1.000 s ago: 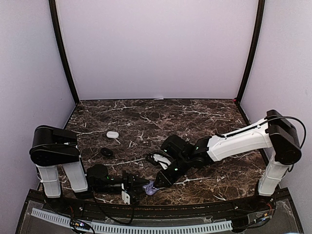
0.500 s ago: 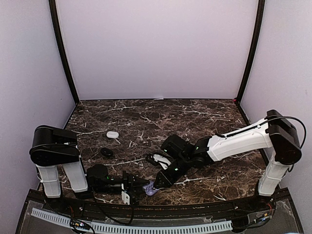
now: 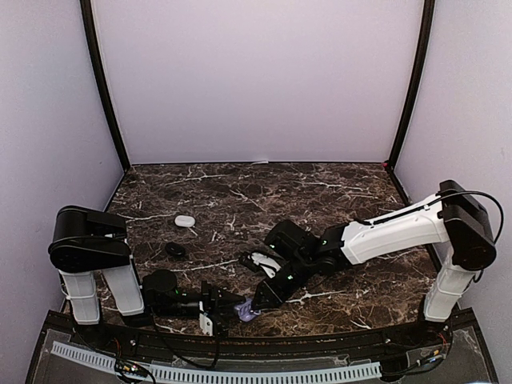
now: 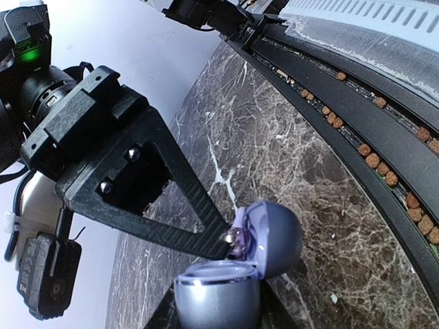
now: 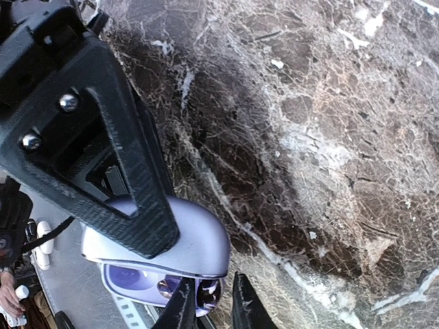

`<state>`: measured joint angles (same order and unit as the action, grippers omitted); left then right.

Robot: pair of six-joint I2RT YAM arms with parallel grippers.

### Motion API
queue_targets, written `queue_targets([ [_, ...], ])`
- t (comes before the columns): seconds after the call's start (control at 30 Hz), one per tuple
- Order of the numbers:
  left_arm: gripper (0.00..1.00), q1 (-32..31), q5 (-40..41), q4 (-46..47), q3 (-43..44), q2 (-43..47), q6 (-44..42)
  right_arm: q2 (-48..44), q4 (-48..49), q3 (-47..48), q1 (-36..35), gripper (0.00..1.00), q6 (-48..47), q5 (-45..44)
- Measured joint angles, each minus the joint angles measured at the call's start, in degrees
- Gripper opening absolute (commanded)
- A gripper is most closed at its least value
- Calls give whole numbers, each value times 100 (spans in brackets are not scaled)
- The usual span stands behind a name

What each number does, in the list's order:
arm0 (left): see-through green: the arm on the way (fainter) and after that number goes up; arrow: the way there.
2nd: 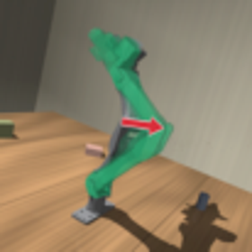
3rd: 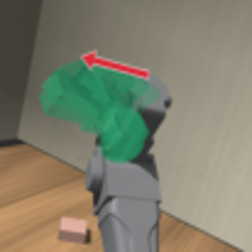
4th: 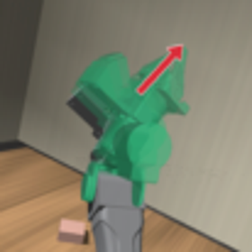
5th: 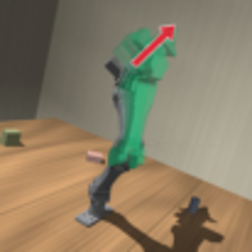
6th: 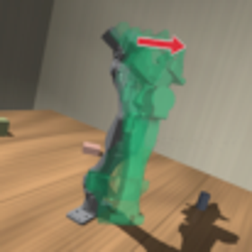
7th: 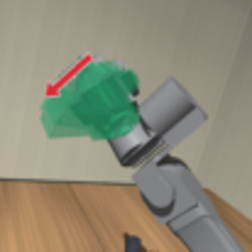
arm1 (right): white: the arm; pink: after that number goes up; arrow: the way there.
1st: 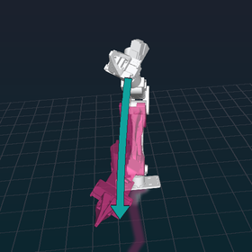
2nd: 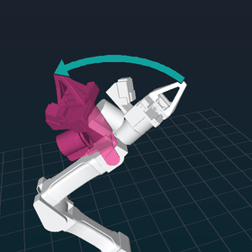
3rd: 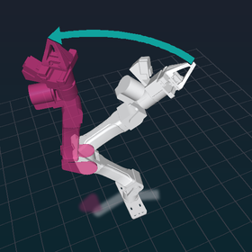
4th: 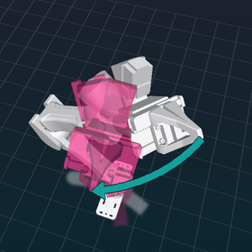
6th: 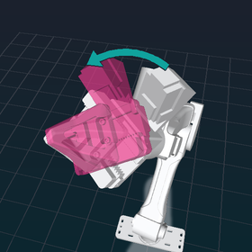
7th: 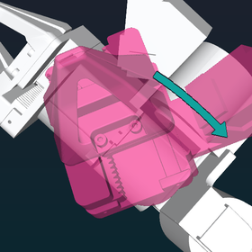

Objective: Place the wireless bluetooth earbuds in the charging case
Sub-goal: Place the left earbud in the charging case, then pick up the left earbud from the charging case.

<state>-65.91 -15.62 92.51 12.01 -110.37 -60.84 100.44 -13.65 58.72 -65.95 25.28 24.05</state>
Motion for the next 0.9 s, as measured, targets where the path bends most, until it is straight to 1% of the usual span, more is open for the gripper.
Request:
queue_targets([
  [0.2, 3, 0, -46, 2, 2, 0, 2, -251, 251, -98, 87, 26, 31, 210],
  [0.4, 3, 0, -50, 2, 2, 0, 2, -321, 463, -251, 188, 27, 72, 452],
  [0.57, 3, 0, -46, 2, 11, 0, 0, -487, 461, -439, 260, 27, 92, 472],
  [0.77, 3, 0, 33, 4, 44, -20, -4, -1130, 520, -905, 297, 28, 173, 433],
  [0.9, 2, 0, 216, 9, 85, -59, -76, -1547, 688, -1311, 304, 28, 579, 275],
])
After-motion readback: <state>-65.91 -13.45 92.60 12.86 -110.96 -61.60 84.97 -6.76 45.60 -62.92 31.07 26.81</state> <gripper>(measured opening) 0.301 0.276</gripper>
